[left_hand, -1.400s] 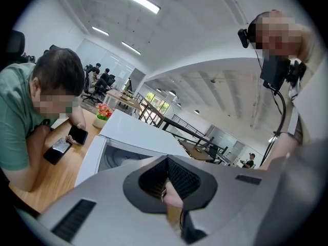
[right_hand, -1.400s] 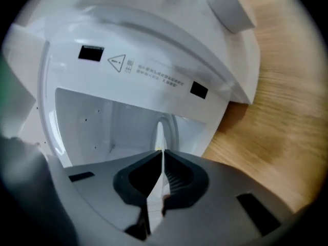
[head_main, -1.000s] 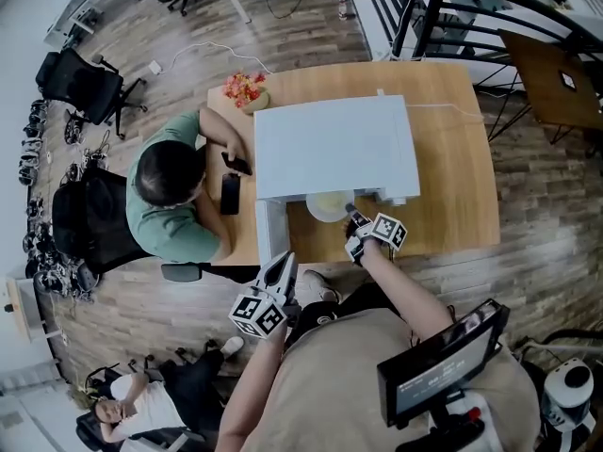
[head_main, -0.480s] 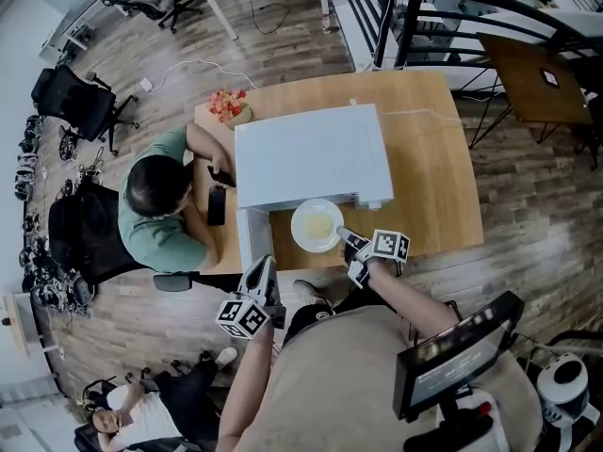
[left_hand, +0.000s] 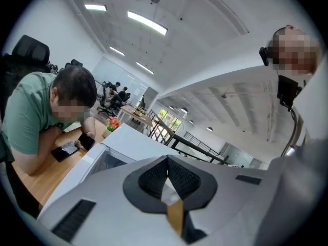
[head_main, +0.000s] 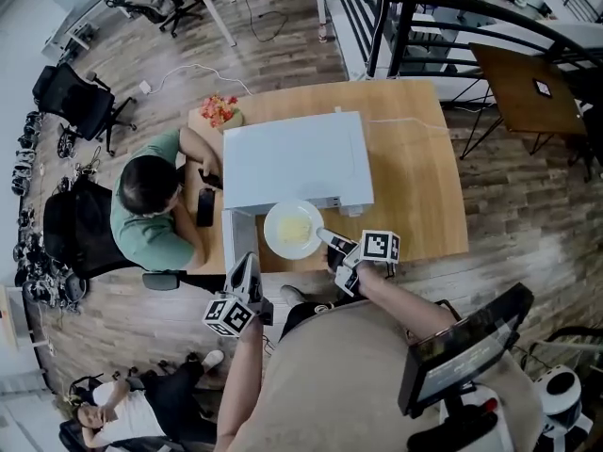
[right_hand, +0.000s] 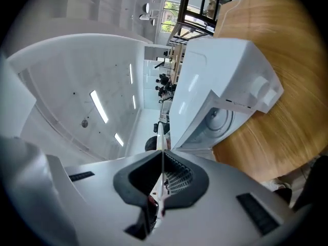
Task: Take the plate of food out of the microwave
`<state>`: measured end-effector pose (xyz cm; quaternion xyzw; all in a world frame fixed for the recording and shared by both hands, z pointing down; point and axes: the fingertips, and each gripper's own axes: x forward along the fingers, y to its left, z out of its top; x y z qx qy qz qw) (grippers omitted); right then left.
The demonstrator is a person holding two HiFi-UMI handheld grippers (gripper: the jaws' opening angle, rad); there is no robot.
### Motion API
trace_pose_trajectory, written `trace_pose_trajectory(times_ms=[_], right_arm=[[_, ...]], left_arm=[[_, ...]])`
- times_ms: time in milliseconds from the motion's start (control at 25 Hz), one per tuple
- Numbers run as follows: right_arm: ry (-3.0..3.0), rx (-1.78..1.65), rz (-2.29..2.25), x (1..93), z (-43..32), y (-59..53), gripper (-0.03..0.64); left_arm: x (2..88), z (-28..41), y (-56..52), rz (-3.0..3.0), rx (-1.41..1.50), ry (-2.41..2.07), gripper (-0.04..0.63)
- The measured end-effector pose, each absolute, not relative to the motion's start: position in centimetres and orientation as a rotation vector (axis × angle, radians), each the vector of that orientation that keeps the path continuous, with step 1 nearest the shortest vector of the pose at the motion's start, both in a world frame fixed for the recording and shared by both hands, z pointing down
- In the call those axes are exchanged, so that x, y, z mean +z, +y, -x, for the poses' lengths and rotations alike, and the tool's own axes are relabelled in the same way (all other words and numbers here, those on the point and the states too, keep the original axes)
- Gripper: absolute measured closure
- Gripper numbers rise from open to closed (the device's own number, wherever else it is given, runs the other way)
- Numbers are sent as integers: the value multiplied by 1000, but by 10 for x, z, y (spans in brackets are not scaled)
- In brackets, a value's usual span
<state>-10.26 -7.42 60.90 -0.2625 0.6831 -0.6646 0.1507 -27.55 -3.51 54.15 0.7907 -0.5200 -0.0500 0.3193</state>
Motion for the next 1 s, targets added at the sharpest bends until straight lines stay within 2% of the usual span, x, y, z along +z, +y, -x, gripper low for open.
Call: trace_pose_trajectory(times_ms=[560,1000], right_arm=[[2038,-1758,629,505,25,-122,598],[2058,-1698,657,472,-28,-122,598]], left_arm=[[489,270,-27,-1990,-428,-1519,591],[464,257,-33,-2022,-459,-1555,591]])
